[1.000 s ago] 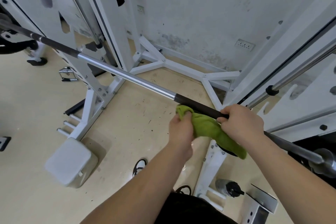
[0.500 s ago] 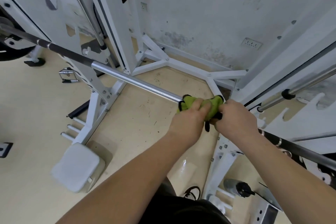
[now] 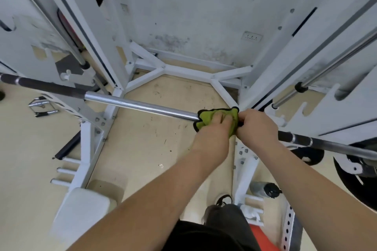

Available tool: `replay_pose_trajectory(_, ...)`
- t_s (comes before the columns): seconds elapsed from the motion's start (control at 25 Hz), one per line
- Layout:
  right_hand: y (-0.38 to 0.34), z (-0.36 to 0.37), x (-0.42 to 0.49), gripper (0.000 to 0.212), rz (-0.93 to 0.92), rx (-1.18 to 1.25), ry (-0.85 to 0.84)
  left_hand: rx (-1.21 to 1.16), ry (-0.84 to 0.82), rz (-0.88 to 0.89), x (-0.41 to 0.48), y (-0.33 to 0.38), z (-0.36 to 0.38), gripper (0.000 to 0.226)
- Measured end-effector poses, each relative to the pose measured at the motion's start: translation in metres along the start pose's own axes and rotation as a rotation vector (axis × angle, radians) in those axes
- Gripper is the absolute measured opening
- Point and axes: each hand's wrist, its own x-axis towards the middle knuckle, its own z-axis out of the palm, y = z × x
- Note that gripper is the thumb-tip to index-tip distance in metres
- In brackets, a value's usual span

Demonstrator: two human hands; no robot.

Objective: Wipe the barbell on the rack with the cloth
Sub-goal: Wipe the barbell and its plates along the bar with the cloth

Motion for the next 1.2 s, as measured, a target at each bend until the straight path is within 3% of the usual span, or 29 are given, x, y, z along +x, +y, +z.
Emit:
replay_pose_trajectory(0.12, -0.002, 0.0, 0.002, 0.007, 0.016, 0.017, -0.013, 0.153, -0.039, -0.087, 0.009, -0.033, -0.024, 0.065)
replay_pose_trajectory(0.24, -0.001, -0.002, 0.005, 0.018, 0.012, 0.036, -0.055, 0.22, 0.027, -0.272, 0.006, -0.056, -0.047, 0.043)
replay_pose_trajectory(0.36, -0.003, -0.002, 0.009, 0.016, 0.026, 0.009, -0.054, 0.371, 0.031, -0.158, 0.009, -0.016, -0.038, 0.042)
replay_pose_trajectory(0.52, -0.005, -0.004, 0.01, 0.016, 0.043, -0.009, -0.069, 0.138, -0.092, -0.054, 0.018, -0.008, -0.036, 0.037)
replay_pose_trajectory(0.76, -0.012, -0.011, 0.013, 0.022, 0.039, -0.068, -0.121, 0.199, -0.142, -0.493, 0.019, -0.072, -0.112, 0.014)
replay_pose_trajectory(0.92, -0.012, -0.009, 0.01, 0.017, 0.032, -0.106, -0.09, 0.053, -0.1, -0.277, 0.015, -0.02, -0.064, 0.033)
replay_pose_trajectory(1.04, -0.012, -0.005, 0.005, 0.013, 0.007, -0.104, -0.038, -0.023, -0.147, -0.163, 0.005, -0.028, -0.051, 0.048)
replay_pose_trajectory(1.12, -0.011, -0.003, 0.004, 0.013, 0.004, -0.109, -0.036, 0.159, -0.069, -0.186, -0.004, -0.051, -0.065, 0.048)
replay_pose_trajectory(1.2, -0.01, -0.002, 0.005, 0.015, -0.001, -0.124, -0.03, 0.482, 0.068, -0.115, -0.009, -0.063, -0.074, 0.032)
